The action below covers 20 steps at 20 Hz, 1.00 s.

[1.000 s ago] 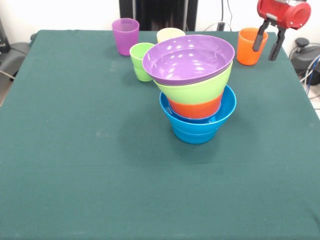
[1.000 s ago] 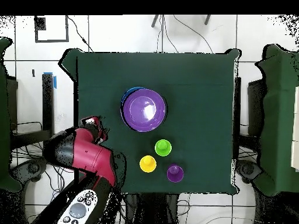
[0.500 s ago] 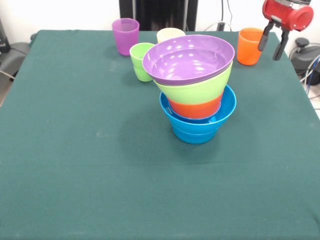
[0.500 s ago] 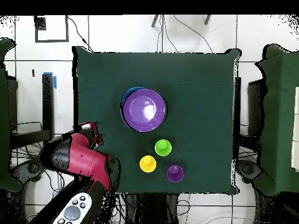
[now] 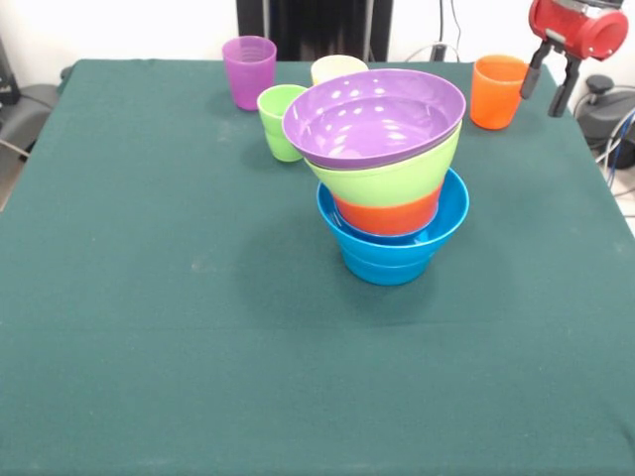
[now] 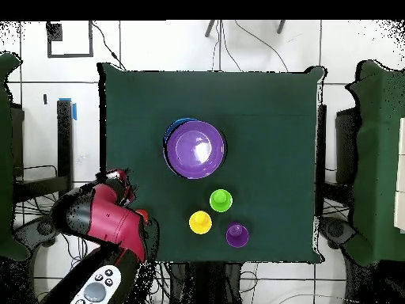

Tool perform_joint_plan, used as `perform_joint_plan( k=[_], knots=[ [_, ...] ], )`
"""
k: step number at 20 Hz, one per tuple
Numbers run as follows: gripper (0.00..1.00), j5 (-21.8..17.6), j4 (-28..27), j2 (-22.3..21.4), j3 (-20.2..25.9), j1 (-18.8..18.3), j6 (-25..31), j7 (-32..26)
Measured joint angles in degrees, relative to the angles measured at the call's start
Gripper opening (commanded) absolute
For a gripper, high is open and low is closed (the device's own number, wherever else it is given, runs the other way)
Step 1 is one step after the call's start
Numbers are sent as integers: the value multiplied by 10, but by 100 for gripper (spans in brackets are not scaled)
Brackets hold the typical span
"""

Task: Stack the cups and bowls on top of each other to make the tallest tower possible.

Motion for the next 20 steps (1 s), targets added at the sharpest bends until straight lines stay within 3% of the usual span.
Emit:
perform_joint_plan(
  k=[20],
  knots=[
    [100, 17, 41, -3, 21, 6, 0, 0]
  ],
)
